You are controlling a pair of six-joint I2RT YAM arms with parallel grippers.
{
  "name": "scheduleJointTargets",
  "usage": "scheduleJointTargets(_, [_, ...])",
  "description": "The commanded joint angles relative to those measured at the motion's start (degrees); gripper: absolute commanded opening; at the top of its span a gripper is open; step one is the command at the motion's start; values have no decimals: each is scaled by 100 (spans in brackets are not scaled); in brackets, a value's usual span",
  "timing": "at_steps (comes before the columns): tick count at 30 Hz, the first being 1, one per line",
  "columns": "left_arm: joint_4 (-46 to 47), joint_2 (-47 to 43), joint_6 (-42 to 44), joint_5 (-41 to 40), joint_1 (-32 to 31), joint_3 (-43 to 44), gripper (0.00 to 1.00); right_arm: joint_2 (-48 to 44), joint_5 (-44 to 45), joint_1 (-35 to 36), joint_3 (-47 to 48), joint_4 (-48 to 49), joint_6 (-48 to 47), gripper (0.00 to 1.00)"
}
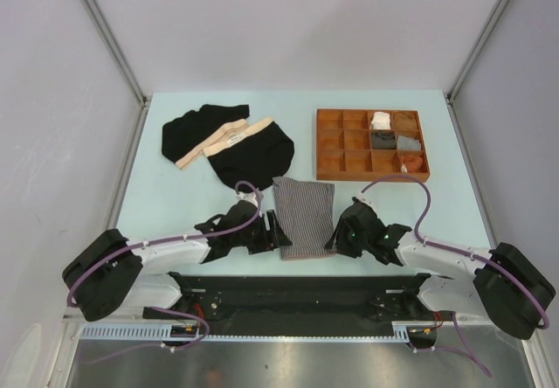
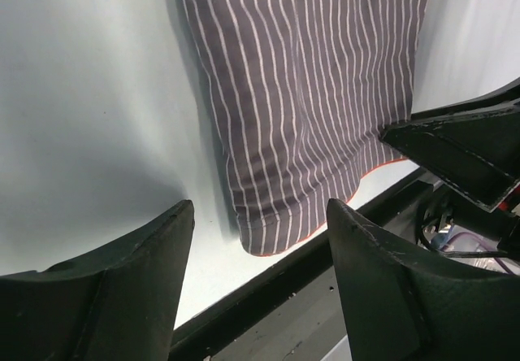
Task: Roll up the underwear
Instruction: Fold the underwear at the center of the board.
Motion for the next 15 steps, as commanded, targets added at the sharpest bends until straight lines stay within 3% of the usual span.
scheduleJointTargets(1, [453, 151, -334, 207, -75, -170, 69, 124, 116, 69, -61, -169, 77, 36])
scheduleJointTargets(15, [462, 547, -492, -30, -277, -399, 51, -25, 177, 113, -61, -416, 148, 38])
